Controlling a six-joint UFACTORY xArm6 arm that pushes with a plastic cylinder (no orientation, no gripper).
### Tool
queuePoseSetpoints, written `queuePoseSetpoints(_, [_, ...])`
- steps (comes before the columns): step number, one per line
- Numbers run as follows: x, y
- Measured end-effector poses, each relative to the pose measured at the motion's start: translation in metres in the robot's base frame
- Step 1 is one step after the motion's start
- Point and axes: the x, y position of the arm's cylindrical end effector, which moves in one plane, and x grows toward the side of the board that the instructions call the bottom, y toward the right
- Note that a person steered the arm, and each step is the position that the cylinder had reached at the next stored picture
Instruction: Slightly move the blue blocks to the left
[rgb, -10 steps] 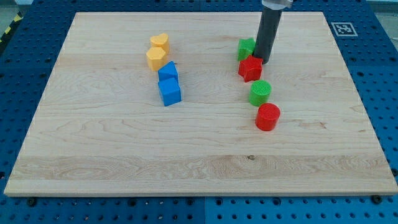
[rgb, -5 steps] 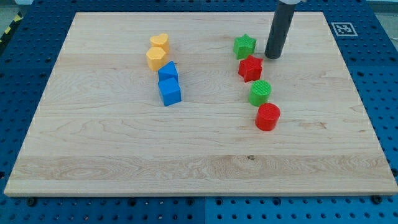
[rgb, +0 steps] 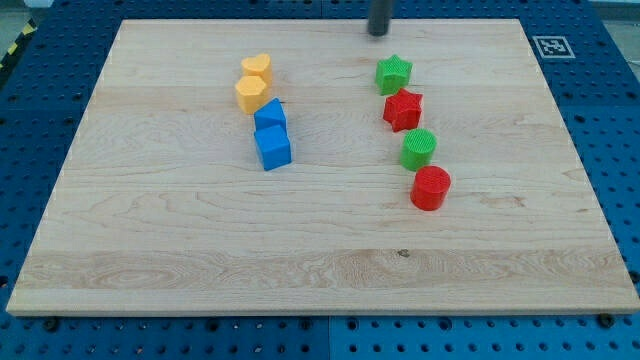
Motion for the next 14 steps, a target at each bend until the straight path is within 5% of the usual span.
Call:
queuePoseSetpoints(1, [0.020, -0.039])
queuePoseSetpoints(4, [0.182, -0.055])
queuePoseSetpoints(14, [0.233, -0.091])
